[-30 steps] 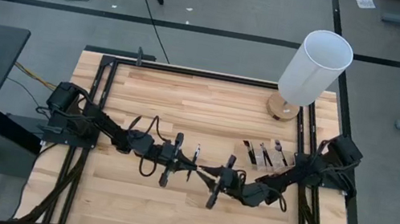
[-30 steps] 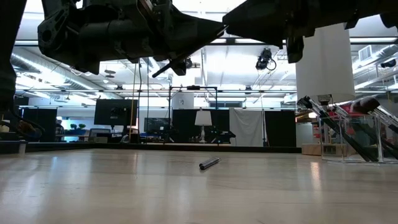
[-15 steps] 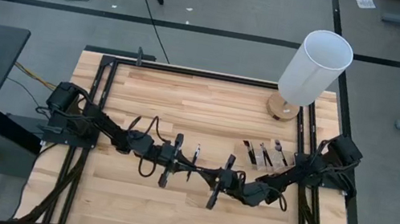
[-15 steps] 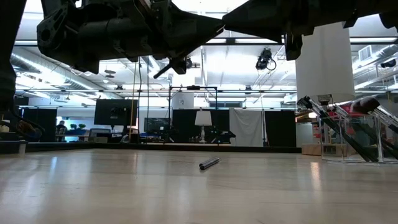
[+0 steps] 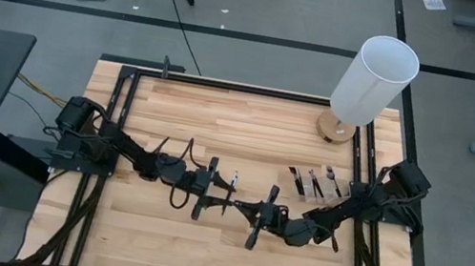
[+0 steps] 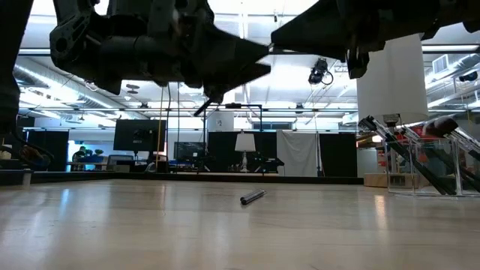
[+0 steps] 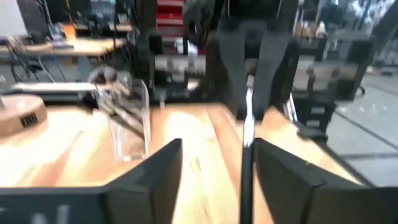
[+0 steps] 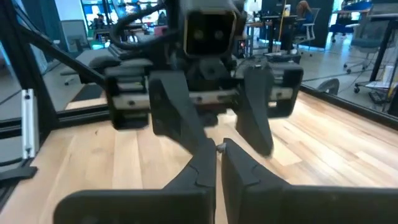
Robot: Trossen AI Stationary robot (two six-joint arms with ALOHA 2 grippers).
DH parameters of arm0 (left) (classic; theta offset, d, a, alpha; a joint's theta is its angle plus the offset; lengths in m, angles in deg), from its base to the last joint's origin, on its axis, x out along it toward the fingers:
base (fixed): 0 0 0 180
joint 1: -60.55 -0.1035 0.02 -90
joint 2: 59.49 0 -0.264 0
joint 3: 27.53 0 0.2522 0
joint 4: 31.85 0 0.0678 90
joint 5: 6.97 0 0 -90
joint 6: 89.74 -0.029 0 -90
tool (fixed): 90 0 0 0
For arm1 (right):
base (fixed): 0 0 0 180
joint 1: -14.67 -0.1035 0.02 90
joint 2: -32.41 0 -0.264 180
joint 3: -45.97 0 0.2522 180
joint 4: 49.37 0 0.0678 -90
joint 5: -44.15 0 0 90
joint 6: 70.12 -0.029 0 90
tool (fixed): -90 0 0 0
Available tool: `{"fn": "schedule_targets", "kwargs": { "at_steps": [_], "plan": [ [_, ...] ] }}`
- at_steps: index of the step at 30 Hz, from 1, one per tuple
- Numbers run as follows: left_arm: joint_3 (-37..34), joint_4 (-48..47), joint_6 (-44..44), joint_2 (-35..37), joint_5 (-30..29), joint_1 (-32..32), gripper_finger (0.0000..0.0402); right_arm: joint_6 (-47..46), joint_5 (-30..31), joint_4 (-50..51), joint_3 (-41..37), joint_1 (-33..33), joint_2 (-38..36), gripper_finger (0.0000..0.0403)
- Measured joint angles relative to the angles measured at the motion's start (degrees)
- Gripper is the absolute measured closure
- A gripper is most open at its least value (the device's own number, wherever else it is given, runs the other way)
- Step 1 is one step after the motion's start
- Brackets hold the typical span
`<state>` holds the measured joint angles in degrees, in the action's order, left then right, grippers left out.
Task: Put items in baskets/containers
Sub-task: Put the black eyeshadow brush into the transparent organizer
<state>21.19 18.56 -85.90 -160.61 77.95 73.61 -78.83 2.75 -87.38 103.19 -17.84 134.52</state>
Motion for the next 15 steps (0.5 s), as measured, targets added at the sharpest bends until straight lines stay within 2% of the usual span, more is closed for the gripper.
{"fn": "schedule_targets", "kwargs": {
  "at_steps": [4,7,12,15],
  "plan": [
    [0.0,-2.7,0.0,0.0,0.4,-0.2,0.0151,-1.7,-0.1,3.9,0.0,-0.4,-0.9,0.0399],
    [0.0,-5.5,0.0,0.0,0.4,-0.2,0.0126,-7.2,-0.1,13.0,0.0,-0.5,-3.6,0.0399],
    [0.0,-8.4,0.4,0.0,0.3,-0.2,0.0114,-13.8,-0.3,28.9,0.0,-1.7,-12.4,0.0399],
    [0.0,-10.1,1.2,0.0,0.0,-0.1,0.0117,-18.6,-3.5,40.7,0.0,-2.6,-19.7,0.0399]
  ]
}}
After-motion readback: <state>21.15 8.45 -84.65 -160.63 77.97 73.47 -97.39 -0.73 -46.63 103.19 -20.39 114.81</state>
